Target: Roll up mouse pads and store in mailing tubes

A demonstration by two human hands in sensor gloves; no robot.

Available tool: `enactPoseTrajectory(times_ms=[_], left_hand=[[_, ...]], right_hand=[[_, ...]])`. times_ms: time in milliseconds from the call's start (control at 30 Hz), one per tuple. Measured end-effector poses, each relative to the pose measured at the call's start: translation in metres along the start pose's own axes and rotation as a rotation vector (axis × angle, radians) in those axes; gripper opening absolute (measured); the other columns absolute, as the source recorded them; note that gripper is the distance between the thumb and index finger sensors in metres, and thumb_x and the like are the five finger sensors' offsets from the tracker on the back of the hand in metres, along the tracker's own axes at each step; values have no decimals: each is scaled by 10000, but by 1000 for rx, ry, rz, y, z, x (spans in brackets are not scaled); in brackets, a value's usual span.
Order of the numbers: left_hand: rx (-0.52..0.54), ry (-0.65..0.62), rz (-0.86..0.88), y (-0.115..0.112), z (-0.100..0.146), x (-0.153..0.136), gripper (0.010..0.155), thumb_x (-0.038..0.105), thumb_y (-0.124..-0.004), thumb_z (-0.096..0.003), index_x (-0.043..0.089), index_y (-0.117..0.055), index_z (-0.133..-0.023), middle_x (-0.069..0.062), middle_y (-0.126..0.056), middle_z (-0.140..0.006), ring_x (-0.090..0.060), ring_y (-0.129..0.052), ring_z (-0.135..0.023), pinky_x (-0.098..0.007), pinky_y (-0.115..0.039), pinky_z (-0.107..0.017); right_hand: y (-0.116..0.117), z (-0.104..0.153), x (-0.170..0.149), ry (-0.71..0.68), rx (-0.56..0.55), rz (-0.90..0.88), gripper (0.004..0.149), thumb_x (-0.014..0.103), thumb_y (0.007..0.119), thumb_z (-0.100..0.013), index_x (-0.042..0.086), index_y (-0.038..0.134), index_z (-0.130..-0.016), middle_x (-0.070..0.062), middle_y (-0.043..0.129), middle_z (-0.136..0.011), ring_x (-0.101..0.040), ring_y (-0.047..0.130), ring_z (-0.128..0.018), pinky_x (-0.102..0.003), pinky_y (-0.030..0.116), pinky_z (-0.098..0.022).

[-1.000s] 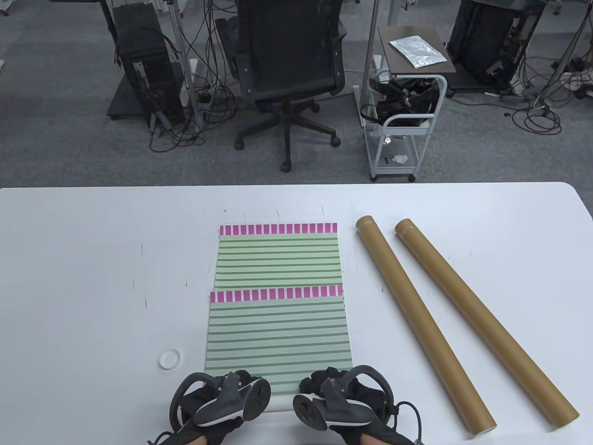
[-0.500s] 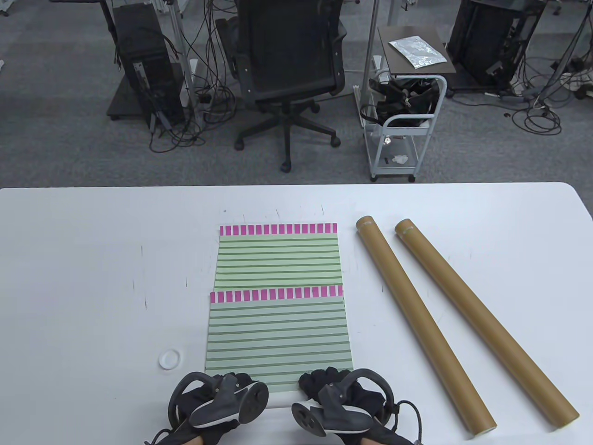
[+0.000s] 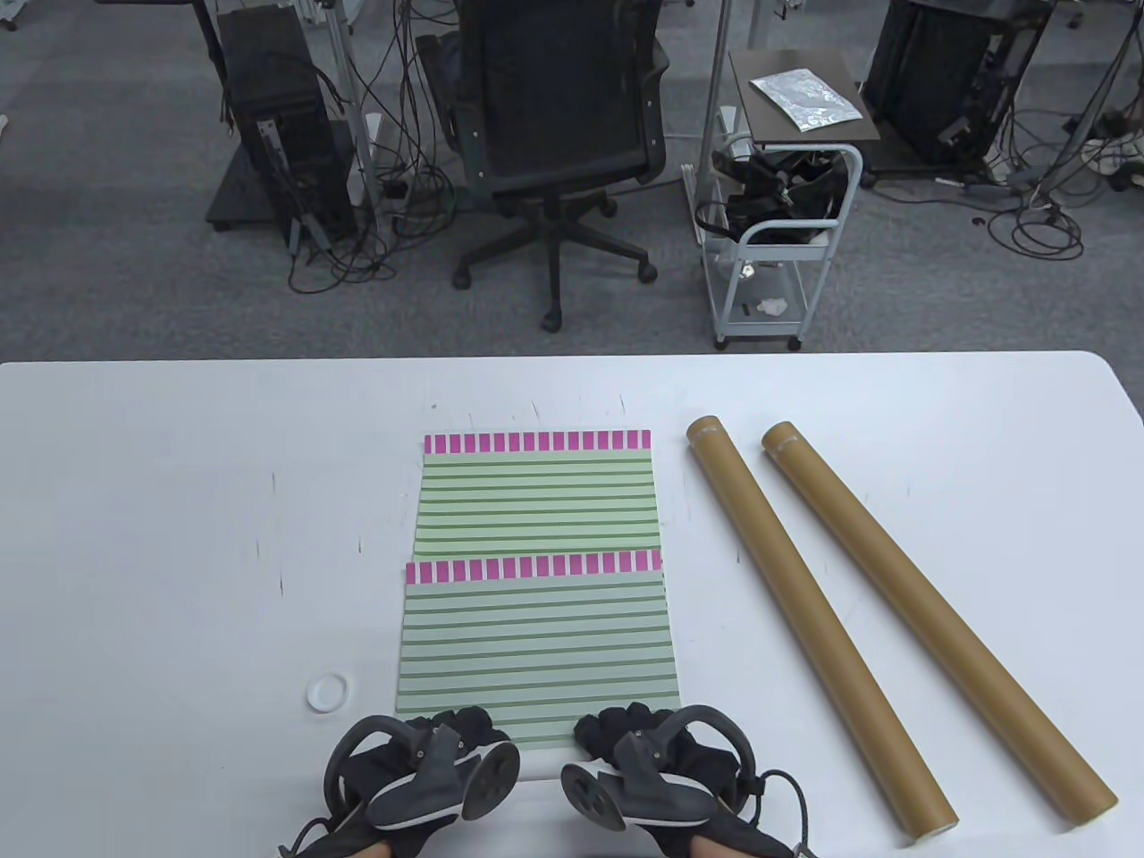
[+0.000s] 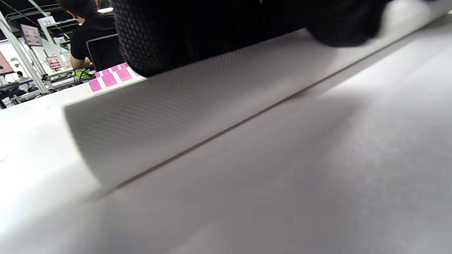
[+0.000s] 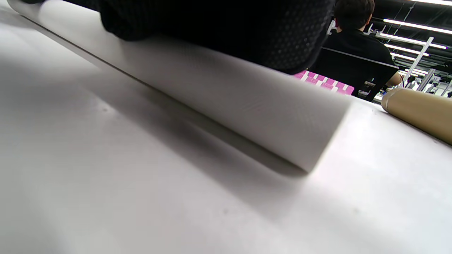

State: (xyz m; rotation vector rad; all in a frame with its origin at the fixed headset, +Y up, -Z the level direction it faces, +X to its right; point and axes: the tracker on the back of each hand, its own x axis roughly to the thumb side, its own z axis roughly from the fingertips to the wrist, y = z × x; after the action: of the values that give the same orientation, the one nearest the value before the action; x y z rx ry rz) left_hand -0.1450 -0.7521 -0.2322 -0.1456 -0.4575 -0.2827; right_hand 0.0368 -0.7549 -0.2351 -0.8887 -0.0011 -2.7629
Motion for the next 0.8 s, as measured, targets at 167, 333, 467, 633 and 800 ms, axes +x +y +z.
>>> enactPoseTrajectory(times_ms=[167, 333, 467, 633, 800], left_hand=[[-12, 26, -3, -1, -3, 1, 535, 487, -774, -358, 394, -711, -881, 122, -856, -887, -111, -965, -764, -278, -864, -574], [-28, 23, 22, -2, -6, -2, 522, 476, -757, -367, 397, -717, -881, 125, -860, -886, -113, -953, -771, -279, -854, -595], [-29, 26, 39, -2, -6, -4, 511, 471, -751, -373, 398, -727, -879, 125, -865, -887, -117, -951, -773, -281, -851, -600], [-28, 34, 40, -3, -6, -5, 491, 465, -731, -383, 410, -734, -871, 142, -865, -890, -116, -953, -777, -276, -854, -597], [-25, 45, 64, -4, -6, -7, 467, 438, -694, -403, 407, -740, -867, 138, -862, -888, -117, -945, -775, -279, -845, -604]], right_hand=[[-4, 2, -1, -19, -13, 4, 508, 342, 672, -474, 225, 692, -967, -26, 820, -899, -232, 893, -717, -390, 790, -552], [-24, 8, 0, -18, -181, -2, 503, 390, 715, -451, 256, 716, -936, -5, 830, -876, -217, 894, -706, -389, 784, -560], [-10, 4, -1, -18, -87, 37, 514, 396, 743, -433, 258, 725, -928, -3, 839, -867, -217, 898, -697, -391, 789, -553], [0, 1, -6, 17, -31, -6, 526, 391, 743, -435, 255, 696, -941, -4, 815, -874, -214, 886, -692, -386, 779, -559], [0, 1, -5, 20, -20, 4, 521, 376, 714, -451, 250, 680, -955, -8, 803, -891, -220, 878, -710, -387, 776, -565]])
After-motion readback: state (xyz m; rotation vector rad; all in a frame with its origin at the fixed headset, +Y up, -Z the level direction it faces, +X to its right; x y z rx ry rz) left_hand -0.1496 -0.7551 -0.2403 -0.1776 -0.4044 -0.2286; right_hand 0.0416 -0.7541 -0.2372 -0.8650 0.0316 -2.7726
